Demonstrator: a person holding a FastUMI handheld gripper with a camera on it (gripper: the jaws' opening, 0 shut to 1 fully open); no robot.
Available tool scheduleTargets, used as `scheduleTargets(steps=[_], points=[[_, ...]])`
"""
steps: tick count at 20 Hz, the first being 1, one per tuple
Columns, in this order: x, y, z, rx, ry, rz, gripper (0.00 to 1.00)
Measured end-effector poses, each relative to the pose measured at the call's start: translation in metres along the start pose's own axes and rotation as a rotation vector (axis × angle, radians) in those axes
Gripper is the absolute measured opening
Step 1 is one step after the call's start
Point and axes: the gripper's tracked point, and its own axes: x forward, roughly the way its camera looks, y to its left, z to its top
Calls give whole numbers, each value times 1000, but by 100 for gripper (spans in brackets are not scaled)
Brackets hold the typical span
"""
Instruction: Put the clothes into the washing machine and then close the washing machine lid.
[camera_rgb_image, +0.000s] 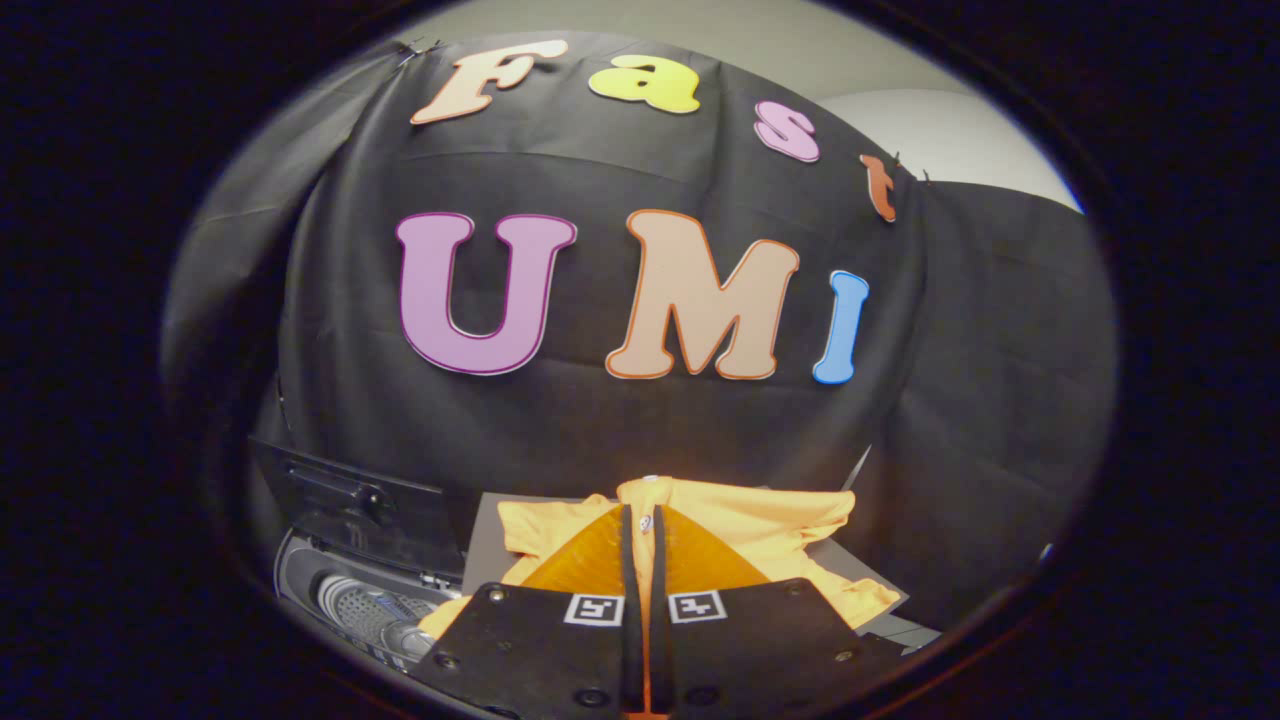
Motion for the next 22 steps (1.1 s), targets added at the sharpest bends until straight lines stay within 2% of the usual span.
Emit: scheduleTargets(steps=[9, 15, 22], points=[[-12, 87, 29, 34, -16, 149, 2], [-34, 164, 47, 71, -22, 300, 2], [-55, 247, 47, 86, -7, 444, 2]])
